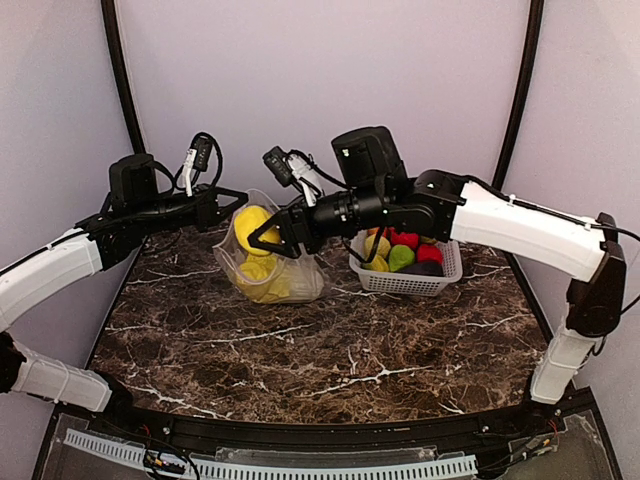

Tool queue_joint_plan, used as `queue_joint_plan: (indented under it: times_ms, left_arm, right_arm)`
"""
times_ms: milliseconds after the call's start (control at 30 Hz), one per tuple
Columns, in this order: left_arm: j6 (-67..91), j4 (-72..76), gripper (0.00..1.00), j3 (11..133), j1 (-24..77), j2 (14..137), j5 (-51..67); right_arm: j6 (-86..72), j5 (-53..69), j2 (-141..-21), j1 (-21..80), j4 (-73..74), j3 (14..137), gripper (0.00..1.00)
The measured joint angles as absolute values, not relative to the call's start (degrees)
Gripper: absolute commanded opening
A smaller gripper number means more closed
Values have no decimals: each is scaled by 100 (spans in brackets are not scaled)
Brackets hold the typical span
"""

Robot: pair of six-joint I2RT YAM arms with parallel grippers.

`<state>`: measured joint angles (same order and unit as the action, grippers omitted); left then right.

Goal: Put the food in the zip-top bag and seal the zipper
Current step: Place the fake fruit in the zipper food storage bag.

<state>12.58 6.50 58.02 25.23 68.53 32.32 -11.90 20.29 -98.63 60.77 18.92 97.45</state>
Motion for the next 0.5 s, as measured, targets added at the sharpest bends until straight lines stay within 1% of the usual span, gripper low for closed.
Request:
queue_joint_plan:
  times_ms: [200, 500]
  left_arm:
    - [1245, 650, 1, 5802, 2523, 6853, 3315]
    - [1240, 707, 1, 5800, 2561, 6855, 3704]
  right_arm:
    - [-1557, 1192, -10569, 6084, 2567, 10538, 55]
    - [-1903, 3, -10792, 6084, 3474, 10857, 59]
